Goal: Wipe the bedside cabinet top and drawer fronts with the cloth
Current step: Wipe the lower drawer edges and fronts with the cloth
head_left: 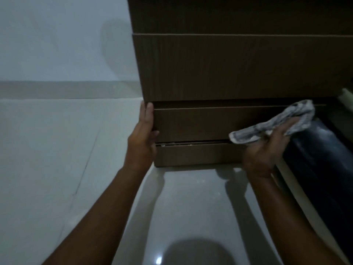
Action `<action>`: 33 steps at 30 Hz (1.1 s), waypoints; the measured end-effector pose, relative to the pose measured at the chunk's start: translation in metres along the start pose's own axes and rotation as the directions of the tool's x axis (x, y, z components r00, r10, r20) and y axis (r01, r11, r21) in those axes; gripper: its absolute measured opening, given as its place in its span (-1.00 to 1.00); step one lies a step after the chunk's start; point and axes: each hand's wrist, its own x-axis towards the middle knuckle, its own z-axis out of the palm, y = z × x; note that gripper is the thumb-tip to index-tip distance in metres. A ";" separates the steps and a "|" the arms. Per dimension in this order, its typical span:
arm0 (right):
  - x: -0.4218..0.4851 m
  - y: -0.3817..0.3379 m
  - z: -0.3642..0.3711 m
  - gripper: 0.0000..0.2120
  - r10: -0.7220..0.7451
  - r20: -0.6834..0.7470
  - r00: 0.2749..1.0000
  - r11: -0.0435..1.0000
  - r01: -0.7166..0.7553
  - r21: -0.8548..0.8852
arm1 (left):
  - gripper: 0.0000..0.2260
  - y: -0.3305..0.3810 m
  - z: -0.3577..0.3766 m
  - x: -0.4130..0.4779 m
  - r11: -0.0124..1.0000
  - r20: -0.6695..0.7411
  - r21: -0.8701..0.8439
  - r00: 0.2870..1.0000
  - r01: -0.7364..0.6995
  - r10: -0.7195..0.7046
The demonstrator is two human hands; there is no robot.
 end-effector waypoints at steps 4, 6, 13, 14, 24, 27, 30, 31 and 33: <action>-0.056 -0.039 0.030 -0.34 -0.142 0.242 0.960 0.989 0.127 0.075 | -0.11 0.003 0.000 -0.003 0.997 0.042 -0.073 0.998 0.038 -0.035; -0.076 -0.049 0.047 -0.28 -0.263 0.325 0.908 0.965 0.240 0.110 | -0.03 0.000 0.001 -0.004 0.995 0.067 -0.078 0.996 0.065 -0.060; -0.101 -0.084 0.114 -0.09 -0.550 0.382 0.743 0.812 0.583 0.035 | -0.25 -0.001 0.001 -0.006 0.975 0.085 -0.170 0.988 0.144 -0.131; -0.096 -0.085 0.118 -0.24 -0.581 0.381 0.719 0.786 0.618 0.033 | -0.24 -0.002 0.002 -0.007 0.975 0.072 -0.167 0.988 0.146 -0.136; -0.036 -0.002 0.079 -0.46 -0.480 0.337 0.810 0.823 0.549 -0.145 | -0.09 -0.006 0.007 -0.009 0.967 0.026 -0.177 0.982 0.186 -0.185; -0.015 0.022 0.059 -0.52 -0.088 0.347 0.934 0.954 0.179 -0.239 | -0.10 -0.006 0.008 -0.011 0.966 0.045 -0.175 0.982 0.188 -0.183; 0.008 0.049 0.040 -0.45 0.142 0.255 0.957 0.968 -0.081 -0.236 | -0.11 -0.006 0.009 -0.012 0.967 0.035 -0.181 0.984 0.181 -0.177; 0.014 0.054 0.034 -0.43 0.158 0.235 0.959 0.968 -0.103 -0.230 | -0.10 -0.006 0.009 -0.012 0.966 0.029 -0.186 0.984 0.179 -0.177; 0.023 0.056 0.023 -0.41 0.220 0.214 0.952 0.957 -0.169 -0.235 | -0.09 -0.003 0.010 -0.013 0.964 0.025 -0.197 0.984 0.177 -0.176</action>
